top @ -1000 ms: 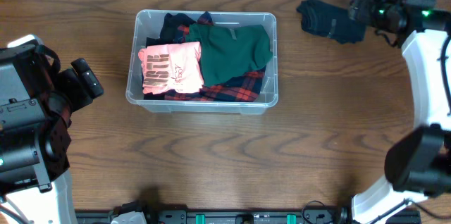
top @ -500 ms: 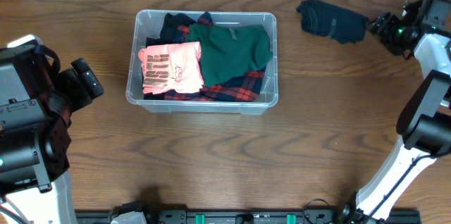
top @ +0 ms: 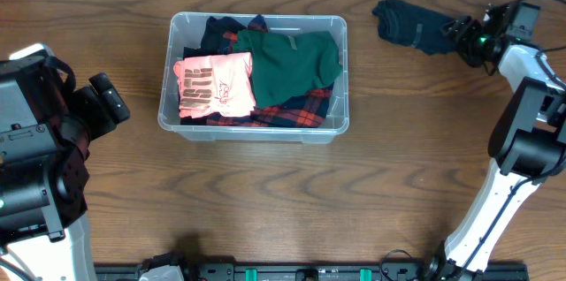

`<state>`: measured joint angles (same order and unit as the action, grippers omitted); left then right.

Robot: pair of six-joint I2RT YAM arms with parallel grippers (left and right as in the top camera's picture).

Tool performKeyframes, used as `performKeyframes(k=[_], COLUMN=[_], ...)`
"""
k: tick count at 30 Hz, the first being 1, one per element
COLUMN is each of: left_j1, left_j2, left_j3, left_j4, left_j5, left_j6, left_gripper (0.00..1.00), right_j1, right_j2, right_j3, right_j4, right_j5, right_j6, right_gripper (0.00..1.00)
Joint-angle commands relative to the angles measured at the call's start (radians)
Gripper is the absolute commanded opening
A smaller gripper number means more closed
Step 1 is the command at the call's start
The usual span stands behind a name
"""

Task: Pack container
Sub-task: 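Move the right gripper to the black garment and grasp it, then lift the black garment and place it into the bin's back-left corner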

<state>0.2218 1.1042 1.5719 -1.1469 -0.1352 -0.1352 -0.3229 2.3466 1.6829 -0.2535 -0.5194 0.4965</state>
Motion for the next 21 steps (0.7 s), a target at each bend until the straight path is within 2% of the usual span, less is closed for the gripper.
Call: performKeyframes(k=[1, 5, 6, 8, 13, 18, 21], left_j1=[0.005, 0.005, 0.005, 0.005, 0.005, 0.005, 0.005], left_j2=[0.0, 0.0, 0.0, 0.0, 0.0, 0.0, 0.0], left_j3=[0.003, 0.003, 0.003, 0.003, 0.003, 0.003, 0.003], left_j4=[-0.001, -0.001, -0.001, -0.001, -0.001, -0.001, -0.001], left_j5=[-0.008, -0.008, -0.008, -0.008, -0.008, -0.008, -0.008], left_j6=[-0.012, -0.012, -0.012, -0.012, -0.013, -0.012, -0.012], left_gripper=[0.98, 0.98, 0.98, 0.98, 0.98, 0.98, 0.98], right_j1=[0.029, 0.04, 0.04, 0.038, 0.036, 0.049, 0.079], right_j2=[0.05, 0.048, 0.047, 0.039, -0.036, -0.211, -0.325], right_j3=[-0.004, -0.003, -0.003, -0.003, -0.003, -0.003, -0.003], right_j4=[-0.005, -0.011, -0.012, -0.025, -0.065, -0.002, 0.008], right_j5=[-0.001, -0.011, -0.025, -0.045, -0.162, -0.494, -0.583], right_j6=[0.027, 0.027, 0.027, 0.027, 0.022, 0.065, 0.076], right_gripper=[0.64, 0.36, 0.25, 0.17, 0.13, 0.08, 0.07])
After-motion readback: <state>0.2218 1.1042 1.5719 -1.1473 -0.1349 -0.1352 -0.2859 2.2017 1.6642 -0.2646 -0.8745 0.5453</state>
